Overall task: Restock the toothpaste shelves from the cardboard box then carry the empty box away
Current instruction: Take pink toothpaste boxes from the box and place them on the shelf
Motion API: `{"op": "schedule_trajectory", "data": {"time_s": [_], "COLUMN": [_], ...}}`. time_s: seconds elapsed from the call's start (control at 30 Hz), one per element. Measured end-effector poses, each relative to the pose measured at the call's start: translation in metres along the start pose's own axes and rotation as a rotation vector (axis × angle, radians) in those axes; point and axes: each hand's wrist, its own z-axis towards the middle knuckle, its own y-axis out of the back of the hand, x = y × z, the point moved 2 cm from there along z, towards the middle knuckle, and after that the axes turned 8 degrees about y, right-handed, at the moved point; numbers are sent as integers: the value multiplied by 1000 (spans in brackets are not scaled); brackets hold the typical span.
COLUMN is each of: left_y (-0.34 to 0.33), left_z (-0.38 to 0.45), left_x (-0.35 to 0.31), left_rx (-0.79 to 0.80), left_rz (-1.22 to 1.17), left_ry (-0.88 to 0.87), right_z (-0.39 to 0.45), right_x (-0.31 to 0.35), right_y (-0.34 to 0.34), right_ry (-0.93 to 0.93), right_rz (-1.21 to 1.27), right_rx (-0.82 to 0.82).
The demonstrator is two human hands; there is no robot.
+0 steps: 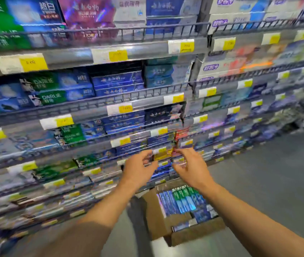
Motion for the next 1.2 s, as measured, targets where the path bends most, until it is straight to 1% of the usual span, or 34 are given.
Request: {"op": "schedule_trajectory", "data": {"time_s": [0.2, 0.3, 0.37, 0.43, 0.57, 0.67, 0.73, 0.8, 0.93, 1.0, 1.1, 1.13, 1.2], "left_y": [-85, -129, -165, -203, -272, -318, -341, -360, -391, -407, -428, -434, -445], "left_z": [3, 12, 24, 37, 60, 75, 82, 89, 108, 117, 131, 135, 143], "left_x": [28, 38, 43, 47, 48, 57, 64, 75, 116, 146, 194, 210, 246], "left_rx": [96, 135, 97, 48, -23, -30, -37, -21, -45, -30, -27, -32, -45], "left_rz": [18, -11, -12, 52, 150, 109, 74, 77, -29, -73, -176, -205, -242], "left_ry": [91, 194, 264, 291, 382, 465, 532, 571, 680, 758, 849, 872, 911], "right_z": [-44, -50, -49, -42, -28, -21, -20, -17, -6, -4, -7, -6, -4], "right_x": [-75, -121, -159, -200, -275, -323, -349, -368, -399, -408, -427, -435, -448], "right_y": [-6, -9, -10, -13, -24, -40, -51, -63, -106, -131, -176, -193, -230], "right_ry": [-86, -99, -102, -90, -75, -113, -90, -70, -70, -89, -64, -51, -75], "right_rz": [1, -9, -5, -1, 25, 93, 116, 80, 59, 48, 51, 43, 23], "right_rx": [86, 131, 170, 220, 369, 464, 518, 577, 669, 725, 656, 658, 730]}}
